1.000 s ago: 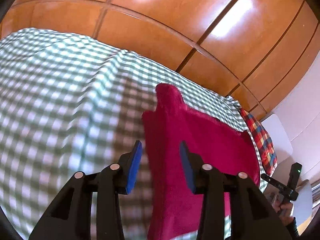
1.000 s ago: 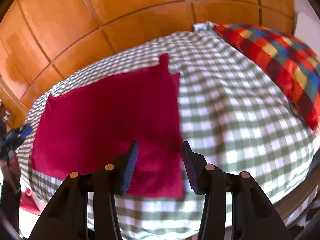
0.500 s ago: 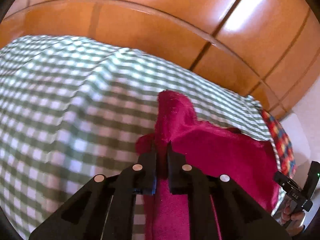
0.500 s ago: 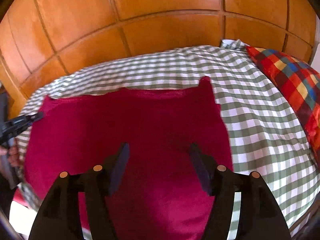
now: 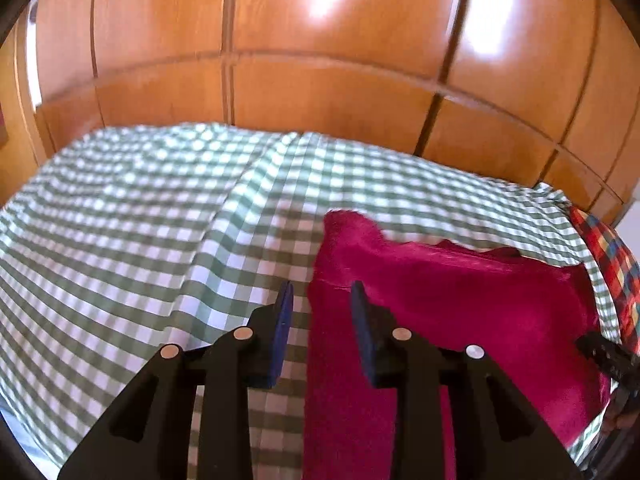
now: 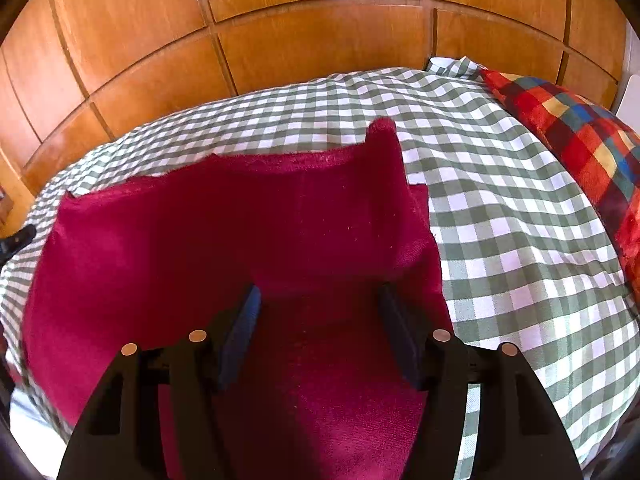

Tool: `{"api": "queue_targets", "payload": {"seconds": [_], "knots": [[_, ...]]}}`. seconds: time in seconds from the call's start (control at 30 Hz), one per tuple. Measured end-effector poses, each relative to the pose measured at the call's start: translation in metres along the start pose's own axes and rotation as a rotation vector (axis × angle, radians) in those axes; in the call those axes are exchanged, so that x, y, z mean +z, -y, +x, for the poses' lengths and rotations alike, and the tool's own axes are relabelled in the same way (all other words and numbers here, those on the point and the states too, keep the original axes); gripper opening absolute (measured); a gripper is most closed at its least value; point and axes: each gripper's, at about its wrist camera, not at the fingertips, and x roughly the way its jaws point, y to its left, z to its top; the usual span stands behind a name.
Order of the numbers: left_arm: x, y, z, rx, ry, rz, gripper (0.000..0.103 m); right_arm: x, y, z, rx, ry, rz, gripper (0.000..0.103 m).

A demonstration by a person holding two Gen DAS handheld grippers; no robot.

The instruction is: Fold small clothes

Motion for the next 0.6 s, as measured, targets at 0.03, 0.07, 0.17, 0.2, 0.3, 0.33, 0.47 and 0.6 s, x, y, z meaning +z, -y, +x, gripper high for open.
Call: {"api": "queue_targets", "payload": {"seconds": [0.03,0.07,0.17,0.2,0.3,0.33,0.47,0.6], "knots": [[-0.002,0.003,-0.006,-0.006,0.013,0.011,0.030,0.005,0.001,-0.003,0.003,0.009,0.007,0.061],[-0.002,0.007,-0.011,-0.008,0.021,0.017,0.031,0.010,0.002,-0.005,-0.009,0.020,0.009,0.062],[-0.008,0.015,-0.020,-0.009,0.037,0.049,0.036,0.025,0.006,-0.001,-0.044,0.028,0.026,0.063],[-0.010,0.017,-0.022,-0.009,0.040,0.056,0.037,0.031,0.009,0.002,-0.049,0.026,0.044,0.063],[-0.013,0.023,-0.023,-0.009,0.041,0.069,0.040,0.045,0.016,0.015,-0.075,0.021,0.083,0.063],[-0.014,0.025,-0.022,-0.011,0.039,0.071,0.041,0.048,0.017,0.018,-0.086,0.021,0.086,0.063],[-0.017,0.030,-0.020,-0.010,0.031,0.085,0.042,0.057,0.020,0.031,-0.126,0.007,0.094,0.063],[-0.019,0.033,-0.019,-0.008,0.029,0.098,0.043,0.056,0.022,0.041,-0.121,-0.025,0.088,0.039]]}}
